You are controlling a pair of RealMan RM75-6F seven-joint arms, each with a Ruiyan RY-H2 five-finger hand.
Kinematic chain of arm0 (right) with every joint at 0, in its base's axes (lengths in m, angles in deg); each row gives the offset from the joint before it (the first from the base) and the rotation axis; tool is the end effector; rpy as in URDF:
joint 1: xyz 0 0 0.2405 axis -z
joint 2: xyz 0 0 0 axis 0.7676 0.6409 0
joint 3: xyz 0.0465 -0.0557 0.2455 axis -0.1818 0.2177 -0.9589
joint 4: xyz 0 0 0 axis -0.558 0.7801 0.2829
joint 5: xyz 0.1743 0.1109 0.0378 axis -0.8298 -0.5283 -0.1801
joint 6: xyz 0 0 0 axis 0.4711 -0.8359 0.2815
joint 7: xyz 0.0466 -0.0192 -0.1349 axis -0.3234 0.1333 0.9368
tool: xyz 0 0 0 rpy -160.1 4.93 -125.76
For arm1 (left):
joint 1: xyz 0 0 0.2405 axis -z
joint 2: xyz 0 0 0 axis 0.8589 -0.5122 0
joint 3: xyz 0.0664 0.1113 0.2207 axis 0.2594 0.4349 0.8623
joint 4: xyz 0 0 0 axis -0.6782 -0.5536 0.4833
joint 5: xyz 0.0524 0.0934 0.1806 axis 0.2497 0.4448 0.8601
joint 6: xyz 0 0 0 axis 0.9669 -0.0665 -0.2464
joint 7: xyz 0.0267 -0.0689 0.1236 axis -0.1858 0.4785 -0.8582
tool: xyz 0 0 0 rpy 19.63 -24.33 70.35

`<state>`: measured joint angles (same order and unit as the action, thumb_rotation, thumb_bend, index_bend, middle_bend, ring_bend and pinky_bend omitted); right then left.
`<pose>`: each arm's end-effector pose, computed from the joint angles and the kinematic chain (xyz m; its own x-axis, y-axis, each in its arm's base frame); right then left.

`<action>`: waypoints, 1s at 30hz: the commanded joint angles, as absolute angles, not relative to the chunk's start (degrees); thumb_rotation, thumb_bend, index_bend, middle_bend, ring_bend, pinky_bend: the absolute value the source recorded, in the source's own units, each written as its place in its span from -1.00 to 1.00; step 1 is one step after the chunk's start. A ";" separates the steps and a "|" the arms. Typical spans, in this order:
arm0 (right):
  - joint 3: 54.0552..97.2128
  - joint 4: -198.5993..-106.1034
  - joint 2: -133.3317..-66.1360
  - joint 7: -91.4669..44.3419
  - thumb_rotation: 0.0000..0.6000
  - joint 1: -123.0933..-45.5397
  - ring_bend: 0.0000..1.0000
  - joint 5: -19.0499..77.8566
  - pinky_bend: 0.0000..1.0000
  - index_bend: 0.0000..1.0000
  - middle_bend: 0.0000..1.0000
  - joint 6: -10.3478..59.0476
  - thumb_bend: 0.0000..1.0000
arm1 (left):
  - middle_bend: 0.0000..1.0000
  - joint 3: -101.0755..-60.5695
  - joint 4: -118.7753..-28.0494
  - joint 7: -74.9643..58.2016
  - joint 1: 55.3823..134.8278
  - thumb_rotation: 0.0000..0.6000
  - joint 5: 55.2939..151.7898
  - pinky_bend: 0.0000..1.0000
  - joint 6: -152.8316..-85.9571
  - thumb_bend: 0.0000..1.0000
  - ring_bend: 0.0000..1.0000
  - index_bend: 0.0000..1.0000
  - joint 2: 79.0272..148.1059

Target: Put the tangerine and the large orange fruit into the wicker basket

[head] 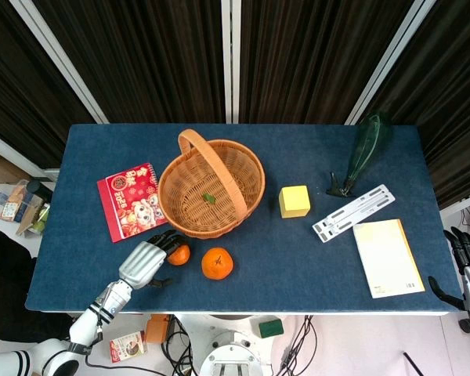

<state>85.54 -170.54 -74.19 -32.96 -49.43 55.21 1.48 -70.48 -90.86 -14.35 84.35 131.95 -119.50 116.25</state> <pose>-0.3289 -0.1411 0.1904 0.3220 -0.0474 0.9456 -0.9450 0.0453 0.3240 -0.1992 0.2258 -0.0170 0.3521 0.3467 0.8694 0.8725 -0.4579 -0.1707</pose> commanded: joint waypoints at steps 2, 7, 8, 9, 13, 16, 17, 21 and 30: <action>85.57 -170.49 -74.17 -33.13 1.00 -49.29 -1.00 55.31 -1.00 -1.00 -1.00 1.23 -0.35 | -0.68 -70.45 -90.74 -14.65 84.39 1.00 131.84 -0.54 -119.53 -0.72 -0.84 -0.66 116.22; 85.69 -170.42 -74.18 -33.08 1.00 -49.29 -1.00 55.50 -1.00 -1.00 -1.00 1.34 -0.35 | -0.68 -70.65 -90.76 -14.87 84.91 1.00 131.43 -0.54 -118.82 -0.72 -0.84 -0.66 116.41; 85.71 -170.44 -74.18 -33.06 1.00 -49.24 -1.00 55.62 -1.00 -1.00 -1.00 1.20 -0.35 | -0.68 -70.82 -90.67 -14.81 85.16 1.00 131.20 -0.54 -118.44 -0.72 -0.84 -0.66 116.59; 85.71 -170.47 -74.18 -33.08 1.00 -49.20 -1.00 55.65 -1.00 -1.00 -1.00 1.10 -0.35 | -0.68 -70.96 -90.54 -14.59 85.38 1.00 130.96 -0.54 -118.06 -0.71 -0.84 -0.66 116.75; 85.71 -170.47 -74.18 -33.13 1.00 -49.07 -1.00 55.69 -1.00 -1.00 -1.00 0.88 -0.35 | -0.68 -71.84 -89.37 -13.46 86.57 1.00 129.31 -0.54 -115.86 -0.70 -0.84 -0.66 117.48; 85.68 -170.46 -74.19 -33.09 1.00 -49.07 -1.00 55.72 -1.00 -1.00 -1.00 0.86 -0.35 | -0.67 -72.53 -88.11 -12.95 87.38 1.00 128.17 -0.53 -114.55 -0.69 -0.83 -0.65 118.20; 85.67 -170.46 -74.21 -33.06 1.00 -49.09 -1.00 55.68 -1.00 -1.00 -1.00 0.93 -0.35 | -0.67 -72.76 -87.74 -12.69 87.70 1.00 127.78 -0.53 -114.05 -0.69 -0.83 -0.65 118.43; 85.59 -170.44 -74.20 -32.98 1.00 -49.24 -1.00 55.38 -1.00 -1.00 -1.00 1.33 -0.35 | -0.60 -73.59 -85.86 -11.14 88.84 1.00 127.22 -0.52 -112.91 -0.66 -0.76 -0.63 119.71; 85.47 -170.36 -74.09 -33.29 1.00 -49.16 -1.00 55.20 -1.00 -1.00 -1.00 1.26 -0.35 | -0.34 -73.63 -82.30 -10.08 89.81 1.00 126.68 -0.28 -112.13 -0.55 -0.48 -0.33 121.50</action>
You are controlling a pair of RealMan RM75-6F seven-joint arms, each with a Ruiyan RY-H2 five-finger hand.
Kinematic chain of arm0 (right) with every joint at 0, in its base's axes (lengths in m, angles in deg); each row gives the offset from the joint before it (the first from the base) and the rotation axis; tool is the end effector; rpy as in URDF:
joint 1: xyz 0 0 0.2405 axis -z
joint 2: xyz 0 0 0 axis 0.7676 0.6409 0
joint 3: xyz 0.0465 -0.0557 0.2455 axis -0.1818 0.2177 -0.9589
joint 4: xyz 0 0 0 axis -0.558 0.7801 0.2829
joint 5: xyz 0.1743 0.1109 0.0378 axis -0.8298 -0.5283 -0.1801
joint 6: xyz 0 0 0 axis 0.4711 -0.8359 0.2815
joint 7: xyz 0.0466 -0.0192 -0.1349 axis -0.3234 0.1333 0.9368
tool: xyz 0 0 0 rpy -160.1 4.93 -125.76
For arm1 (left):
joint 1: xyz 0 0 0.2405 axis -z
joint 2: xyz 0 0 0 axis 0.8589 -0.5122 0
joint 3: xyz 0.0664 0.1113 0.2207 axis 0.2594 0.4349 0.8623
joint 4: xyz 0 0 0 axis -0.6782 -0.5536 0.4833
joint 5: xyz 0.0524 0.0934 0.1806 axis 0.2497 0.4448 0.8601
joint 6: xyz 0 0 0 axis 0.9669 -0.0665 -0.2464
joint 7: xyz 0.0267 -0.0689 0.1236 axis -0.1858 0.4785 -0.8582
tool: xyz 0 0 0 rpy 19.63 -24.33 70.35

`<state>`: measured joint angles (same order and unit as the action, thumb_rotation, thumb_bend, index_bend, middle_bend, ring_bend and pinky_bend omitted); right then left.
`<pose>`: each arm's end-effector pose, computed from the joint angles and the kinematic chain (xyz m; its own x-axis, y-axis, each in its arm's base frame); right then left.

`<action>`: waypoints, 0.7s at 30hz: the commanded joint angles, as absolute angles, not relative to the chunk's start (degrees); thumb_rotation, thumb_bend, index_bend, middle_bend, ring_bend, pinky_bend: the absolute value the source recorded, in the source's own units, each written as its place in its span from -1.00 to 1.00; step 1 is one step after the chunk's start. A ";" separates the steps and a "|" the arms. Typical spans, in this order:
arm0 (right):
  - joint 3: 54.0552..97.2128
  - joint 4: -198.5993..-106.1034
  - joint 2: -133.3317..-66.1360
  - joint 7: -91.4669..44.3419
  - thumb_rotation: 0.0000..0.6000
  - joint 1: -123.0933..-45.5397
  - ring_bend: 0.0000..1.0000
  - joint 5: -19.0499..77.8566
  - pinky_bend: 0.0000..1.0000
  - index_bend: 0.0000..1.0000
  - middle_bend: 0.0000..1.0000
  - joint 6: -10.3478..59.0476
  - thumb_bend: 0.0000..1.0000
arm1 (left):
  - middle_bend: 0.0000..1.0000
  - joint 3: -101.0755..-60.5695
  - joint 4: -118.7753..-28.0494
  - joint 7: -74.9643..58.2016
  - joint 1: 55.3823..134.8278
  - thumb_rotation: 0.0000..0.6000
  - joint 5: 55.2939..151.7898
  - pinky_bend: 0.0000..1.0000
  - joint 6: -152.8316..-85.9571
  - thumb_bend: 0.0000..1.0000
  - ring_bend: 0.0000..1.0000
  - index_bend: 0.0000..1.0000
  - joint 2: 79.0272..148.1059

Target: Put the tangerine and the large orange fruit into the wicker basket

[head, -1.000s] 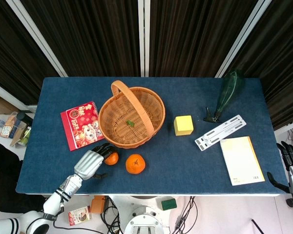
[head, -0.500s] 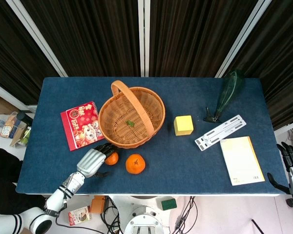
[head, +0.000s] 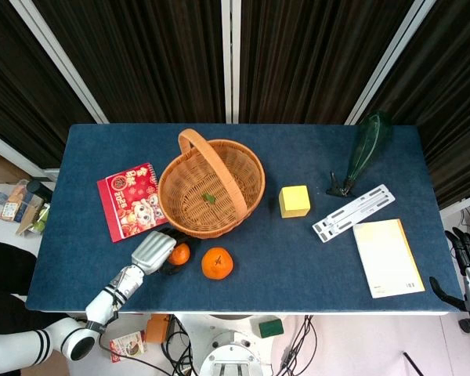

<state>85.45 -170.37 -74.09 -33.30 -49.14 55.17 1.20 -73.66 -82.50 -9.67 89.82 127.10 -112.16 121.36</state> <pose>-0.3299 -0.1398 0.1922 0.3209 -0.0423 0.9462 -0.9452 0.0497 0.3228 -0.1977 0.2629 -0.0459 0.3447 0.4105 0.8442 0.8883 -0.4334 -0.1520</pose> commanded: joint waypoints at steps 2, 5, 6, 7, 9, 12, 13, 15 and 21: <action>85.50 -170.37 -74.09 -33.25 1.00 -49.18 -1.00 55.25 -1.00 -1.00 -1.00 1.31 -0.35 | -0.27 -73.62 -82.63 -10.58 89.55 1.00 126.20 -0.15 -112.48 -0.53 -0.39 -0.28 121.36; 85.49 -170.37 -74.15 -33.15 1.00 -49.17 -1.00 55.24 -1.00 -1.00 -1.00 1.31 -0.35 | -0.22 -73.55 -83.50 -11.09 88.99 1.00 126.36 0.11 -113.96 -0.50 -0.24 -0.21 120.96; 85.50 -170.38 -74.17 -33.11 1.00 -49.18 -1.00 55.25 -1.00 -1.00 -1.00 1.34 -0.35 | -0.19 -73.52 -83.79 -11.22 88.83 1.00 126.53 0.17 -114.46 -0.49 -0.20 -0.17 120.78; 85.52 -170.41 -74.18 -33.03 1.00 -49.20 -1.00 55.28 -1.00 -1.00 -1.00 1.39 -0.35 | -0.14 -73.46 -84.24 -11.36 88.59 1.00 126.82 0.21 -115.19 -0.48 -0.16 -0.13 120.49; 85.56 -170.45 -74.20 -32.91 1.00 -49.21 -1.00 55.34 -1.00 -1.00 -1.00 1.42 -0.35 | -0.05 -73.23 -85.06 -11.51 88.19 1.00 127.42 0.28 -116.33 -0.47 -0.08 -0.07 119.84; 85.56 -170.49 -74.25 -32.79 1.00 -49.17 -1.00 55.36 -1.00 -1.00 -1.00 1.35 -0.35 | -0.01 -72.67 -87.34 -12.30 87.58 1.00 128.20 0.31 -117.69 -0.46 -0.04 -0.04 117.65; 85.55 -170.50 -74.26 -32.77 1.00 -49.15 -1.00 55.36 -1.00 -1.00 -1.00 1.32 -0.35 | -0.01 -72.55 -88.24 -12.58 87.39 1.00 128.27 0.31 -118.00 -0.46 -0.04 -0.04 116.71; 85.55 -170.51 -74.28 -32.71 1.00 -49.13 -1.00 55.40 -1.00 -1.00 -1.00 1.25 -0.35 | -0.01 -72.54 -90.91 -13.14 87.03 1.00 128.10 0.31 -118.60 -0.46 -0.04 -0.04 113.96; 85.61 -170.62 -74.32 -32.46 1.00 -49.08 -1.00 55.55 -1.00 -1.00 -1.00 1.17 -0.35 | -0.01 -75.66 -98.69 -15.83 86.21 1.00 126.52 0.31 -122.49 -0.45 -0.04 -0.04 105.57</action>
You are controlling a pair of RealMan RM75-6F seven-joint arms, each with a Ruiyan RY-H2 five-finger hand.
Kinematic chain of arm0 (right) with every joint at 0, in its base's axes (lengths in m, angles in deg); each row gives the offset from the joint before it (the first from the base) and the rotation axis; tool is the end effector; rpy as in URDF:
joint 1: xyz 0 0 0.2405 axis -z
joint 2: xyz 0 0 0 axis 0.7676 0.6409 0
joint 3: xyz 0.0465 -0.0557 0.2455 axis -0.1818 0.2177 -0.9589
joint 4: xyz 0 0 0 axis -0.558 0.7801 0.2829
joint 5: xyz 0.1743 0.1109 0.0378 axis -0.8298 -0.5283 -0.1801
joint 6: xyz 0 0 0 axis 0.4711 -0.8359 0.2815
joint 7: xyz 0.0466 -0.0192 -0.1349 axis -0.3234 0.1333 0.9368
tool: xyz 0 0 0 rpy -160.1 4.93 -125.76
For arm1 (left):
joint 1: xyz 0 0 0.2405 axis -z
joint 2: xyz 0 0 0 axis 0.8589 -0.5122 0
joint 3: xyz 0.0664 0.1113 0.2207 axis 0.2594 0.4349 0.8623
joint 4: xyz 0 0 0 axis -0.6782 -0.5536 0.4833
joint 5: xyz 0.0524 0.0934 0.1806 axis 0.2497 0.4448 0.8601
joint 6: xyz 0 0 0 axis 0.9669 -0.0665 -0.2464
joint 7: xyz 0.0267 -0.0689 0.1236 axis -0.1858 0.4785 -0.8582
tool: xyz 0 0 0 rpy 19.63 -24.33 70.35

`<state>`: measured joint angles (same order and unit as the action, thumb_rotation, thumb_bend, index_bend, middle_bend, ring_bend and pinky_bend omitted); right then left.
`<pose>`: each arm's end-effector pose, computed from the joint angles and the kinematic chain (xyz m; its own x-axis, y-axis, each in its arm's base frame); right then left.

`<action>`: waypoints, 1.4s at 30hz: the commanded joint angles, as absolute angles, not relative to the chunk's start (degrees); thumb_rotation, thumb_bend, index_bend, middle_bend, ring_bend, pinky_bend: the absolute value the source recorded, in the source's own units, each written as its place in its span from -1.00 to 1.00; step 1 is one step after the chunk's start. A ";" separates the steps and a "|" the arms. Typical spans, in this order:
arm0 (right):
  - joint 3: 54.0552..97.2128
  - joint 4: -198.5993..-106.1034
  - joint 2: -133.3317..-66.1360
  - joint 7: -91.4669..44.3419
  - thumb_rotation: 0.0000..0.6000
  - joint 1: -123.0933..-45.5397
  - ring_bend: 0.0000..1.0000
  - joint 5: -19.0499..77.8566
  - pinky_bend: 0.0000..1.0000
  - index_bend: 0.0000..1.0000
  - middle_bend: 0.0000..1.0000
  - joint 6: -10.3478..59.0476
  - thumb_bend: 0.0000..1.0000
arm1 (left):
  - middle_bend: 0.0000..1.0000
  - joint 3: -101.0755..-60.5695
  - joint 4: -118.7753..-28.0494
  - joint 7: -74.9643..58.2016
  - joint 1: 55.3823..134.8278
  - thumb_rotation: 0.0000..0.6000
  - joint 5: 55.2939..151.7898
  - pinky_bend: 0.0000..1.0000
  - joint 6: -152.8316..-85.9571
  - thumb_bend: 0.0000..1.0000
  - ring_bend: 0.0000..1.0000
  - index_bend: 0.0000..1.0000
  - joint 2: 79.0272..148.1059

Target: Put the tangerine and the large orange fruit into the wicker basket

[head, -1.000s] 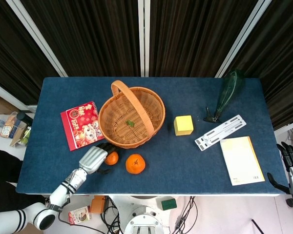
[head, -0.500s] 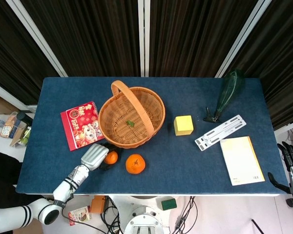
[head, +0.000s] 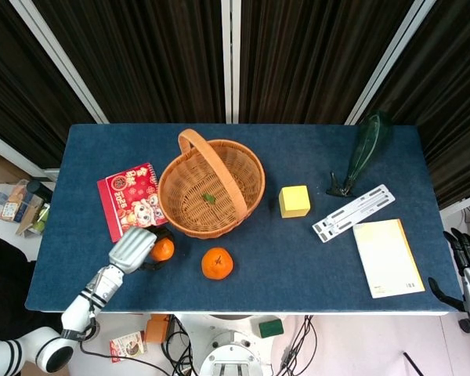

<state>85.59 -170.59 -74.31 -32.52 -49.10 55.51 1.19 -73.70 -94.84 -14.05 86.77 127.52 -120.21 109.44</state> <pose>-0.3285 -0.1391 0.1898 0.3266 -0.0464 0.9440 -0.9434 0.0445 0.3286 -0.1985 0.2563 0.0245 0.3495 0.2789 0.8944 0.8837 -0.4153 -0.2159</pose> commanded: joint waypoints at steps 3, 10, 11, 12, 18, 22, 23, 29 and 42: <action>85.59 -170.69 -74.36 -32.31 1.00 -49.07 -1.00 55.52 -1.00 -1.00 -1.00 1.13 -0.35 | -0.01 -78.03 -102.27 -16.23 87.05 1.00 125.15 0.31 -122.63 -0.42 -0.04 -0.05 103.01; 85.67 -170.83 -74.38 -31.89 1.00 -49.03 -1.00 55.53 -1.00 -1.00 -1.00 1.20 -0.35 | -0.01 -83.78 -102.82 -22.19 93.02 1.00 120.90 0.31 -119.11 -0.39 -0.04 -0.06 106.20; 85.67 -170.82 -74.36 -31.96 1.00 -48.95 -1.00 55.58 -1.00 -1.00 -1.00 1.03 -0.35 | -0.01 -84.55 -101.55 -23.03 94.28 1.00 119.99 0.31 -118.29 -0.39 -0.04 -0.06 107.90; 85.68 -170.80 -74.33 -32.07 1.00 -48.89 -1.00 55.67 -1.00 -1.00 -1.00 0.87 -0.35 | -0.01 -85.11 -100.51 -23.47 95.18 1.00 118.90 0.31 -117.49 -0.39 -0.04 -0.06 109.13; 85.76 -170.03 -74.19 -33.56 1.00 -48.35 -1.00 56.70 -1.00 -1.00 -1.00 -0.71 -0.35 | -0.01 -88.64 -92.79 -27.98 100.79 1.00 110.44 0.30 -113.40 -0.39 -0.04 -0.06 116.35; 85.67 -170.07 -73.83 -34.18 1.00 -48.61 -1.00 55.89 -1.00 -1.00 -1.00 0.28 -0.35 | -0.01 -90.11 -88.52 -29.77 104.30 1.00 105.90 0.30 -110.73 -0.39 -0.04 -0.06 120.19; 85.66 -170.12 -73.78 -34.18 1.00 -48.66 -1.00 55.83 -1.00 -1.00 -1.00 0.43 -0.35 | -0.01 -90.33 -87.36 -30.11 105.05 1.00 105.21 0.30 -110.28 -0.40 -0.04 -0.06 121.04; 85.63 -170.25 -73.69 -34.20 1.00 -48.60 -1.00 55.69 -1.00 -1.00 -1.00 0.44 -0.35 | -0.01 -91.34 -78.76 -30.35 109.26 1.00 101.03 0.28 -106.95 -0.40 -0.06 -0.06 126.20; 85.64 -170.19 -73.61 -34.24 1.00 -48.66 -1.00 55.60 -1.00 -1.00 -1.00 0.70 -0.35 | -0.61 -89.72 -75.18 -30.41 111.24 1.00 98.20 -0.18 -104.85 -0.51 -0.61 -0.67 127.05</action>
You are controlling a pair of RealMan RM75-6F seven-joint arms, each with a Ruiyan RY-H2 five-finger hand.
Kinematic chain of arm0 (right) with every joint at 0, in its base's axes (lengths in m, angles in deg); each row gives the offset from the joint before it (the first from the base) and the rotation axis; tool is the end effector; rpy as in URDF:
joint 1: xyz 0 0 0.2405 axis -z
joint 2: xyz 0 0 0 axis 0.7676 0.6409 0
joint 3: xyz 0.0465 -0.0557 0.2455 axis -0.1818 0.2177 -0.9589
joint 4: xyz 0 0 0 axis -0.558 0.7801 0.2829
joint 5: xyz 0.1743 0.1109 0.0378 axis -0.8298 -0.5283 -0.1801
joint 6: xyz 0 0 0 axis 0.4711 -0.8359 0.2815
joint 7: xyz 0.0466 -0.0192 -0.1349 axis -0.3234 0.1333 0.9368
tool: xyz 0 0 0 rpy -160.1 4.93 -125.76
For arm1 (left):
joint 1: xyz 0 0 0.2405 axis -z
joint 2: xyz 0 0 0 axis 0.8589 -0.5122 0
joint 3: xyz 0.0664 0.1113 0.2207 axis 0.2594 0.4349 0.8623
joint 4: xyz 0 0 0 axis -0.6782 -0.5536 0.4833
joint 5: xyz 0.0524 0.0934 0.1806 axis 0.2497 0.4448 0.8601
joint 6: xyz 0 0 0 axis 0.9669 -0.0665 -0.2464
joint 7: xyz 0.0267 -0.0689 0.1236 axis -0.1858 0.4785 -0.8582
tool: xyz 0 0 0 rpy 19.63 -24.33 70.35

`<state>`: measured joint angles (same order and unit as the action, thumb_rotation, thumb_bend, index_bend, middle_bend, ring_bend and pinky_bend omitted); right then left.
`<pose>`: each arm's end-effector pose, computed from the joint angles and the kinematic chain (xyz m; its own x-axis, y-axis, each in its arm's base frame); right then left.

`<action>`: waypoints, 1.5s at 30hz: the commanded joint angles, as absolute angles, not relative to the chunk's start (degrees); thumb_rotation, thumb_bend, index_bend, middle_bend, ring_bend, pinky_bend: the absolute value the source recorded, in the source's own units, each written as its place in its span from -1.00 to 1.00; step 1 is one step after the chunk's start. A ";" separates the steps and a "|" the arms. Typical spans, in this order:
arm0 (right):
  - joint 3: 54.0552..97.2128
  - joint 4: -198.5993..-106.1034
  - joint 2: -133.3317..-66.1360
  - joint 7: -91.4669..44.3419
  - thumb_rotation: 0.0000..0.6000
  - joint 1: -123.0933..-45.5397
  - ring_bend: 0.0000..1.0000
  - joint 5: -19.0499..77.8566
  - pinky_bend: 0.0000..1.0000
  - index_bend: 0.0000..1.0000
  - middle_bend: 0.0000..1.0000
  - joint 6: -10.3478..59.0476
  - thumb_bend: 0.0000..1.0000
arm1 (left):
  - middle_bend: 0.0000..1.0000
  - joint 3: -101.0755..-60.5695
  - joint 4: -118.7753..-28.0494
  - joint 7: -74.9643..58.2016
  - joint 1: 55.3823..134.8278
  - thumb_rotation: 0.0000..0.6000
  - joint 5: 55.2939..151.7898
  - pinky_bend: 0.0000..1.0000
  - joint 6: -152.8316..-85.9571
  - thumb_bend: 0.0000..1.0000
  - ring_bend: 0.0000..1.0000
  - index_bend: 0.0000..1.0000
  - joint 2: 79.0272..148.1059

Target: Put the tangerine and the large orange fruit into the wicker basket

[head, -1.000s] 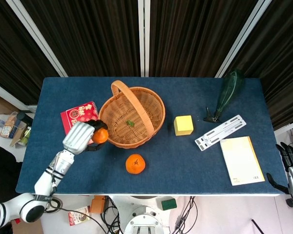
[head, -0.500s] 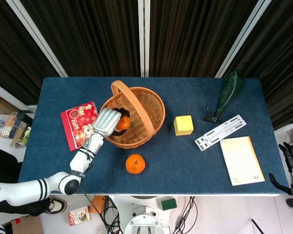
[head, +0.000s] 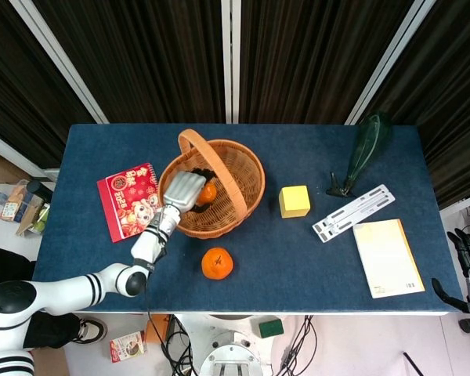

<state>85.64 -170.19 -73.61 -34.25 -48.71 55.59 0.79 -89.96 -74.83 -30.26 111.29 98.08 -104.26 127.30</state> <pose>-0.3307 -0.1366 0.1952 0.3163 -0.0418 0.9477 -0.9467 0.0497 0.3182 -0.0932 0.3933 -0.0417 0.4155 0.2456 0.8758 0.8738 -0.3752 -0.3094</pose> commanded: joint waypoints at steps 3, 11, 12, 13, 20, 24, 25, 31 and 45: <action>85.68 -170.23 -73.66 -34.12 1.00 -48.60 -1.00 55.71 -1.00 -1.00 -1.00 0.59 -0.35 | -0.62 -89.39 -76.34 -30.22 110.89 1.00 98.79 -0.21 -106.07 -0.53 -0.63 -0.68 126.46; 85.73 -170.23 -73.64 -34.14 1.00 -48.60 -1.00 55.73 -1.00 -1.00 -1.00 0.71 -0.35 | -0.61 -87.93 -89.26 -31.08 107.02 1.00 101.06 -0.22 -111.84 -0.54 -0.63 -0.61 118.42; 85.73 -170.21 -73.63 -34.16 1.00 -48.61 -1.00 55.72 -1.00 -1.00 -1.00 0.73 -0.35 | -0.60 -87.61 -92.00 -31.15 106.01 1.00 101.45 -0.22 -113.10 -0.54 -0.63 -0.57 116.80; 85.72 -170.22 -73.62 -34.18 1.00 -48.63 -1.00 55.69 -1.00 -1.00 -1.00 0.77 -0.35 | -0.58 -87.20 -94.84 -31.18 104.86 1.00 102.04 -0.22 -114.55 -0.54 -0.63 -0.54 115.14; 85.65 -170.47 -73.77 -33.61 1.00 -48.90 -1.00 55.37 -1.00 -1.00 -1.00 1.41 -0.35 | -0.34 -79.25 -110.85 -30.34 93.45 1.00 113.97 -0.14 -128.56 -0.54 -0.50 -0.35 104.82; 85.72 -170.70 -73.82 -33.22 1.00 -48.86 -1.00 55.48 -1.00 -1.00 -1.00 1.35 -0.35 | -0.22 -73.15 -113.50 -26.33 87.37 1.00 121.50 -0.05 -133.55 -0.54 -0.37 -0.24 101.38; 85.65 -170.71 -73.84 -33.26 1.00 -48.77 -1.00 55.43 -1.00 -1.00 -1.00 1.13 -0.35 | -0.18 -71.08 -113.43 -25.20 85.67 1.00 123.76 -0.03 -134.61 -0.54 -0.34 -0.22 100.50; 85.63 -170.68 -73.91 -33.18 1.00 -48.77 -1.00 55.37 -1.00 -1.00 -1.00 1.17 -0.35 | -0.14 -63.87 -109.27 -20.34 79.21 1.00 130.27 -0.01 -137.13 -0.54 -0.31 -0.20 100.93; 85.79 -170.41 -73.89 -33.62 1.00 -48.67 -1.00 55.68 -1.00 -1.00 -1.00 0.99 -0.35 | -0.43 -64.17 -95.68 -14.94 78.99 0.99 133.55 -0.22 -129.42 -0.67 -0.55 -0.59 113.12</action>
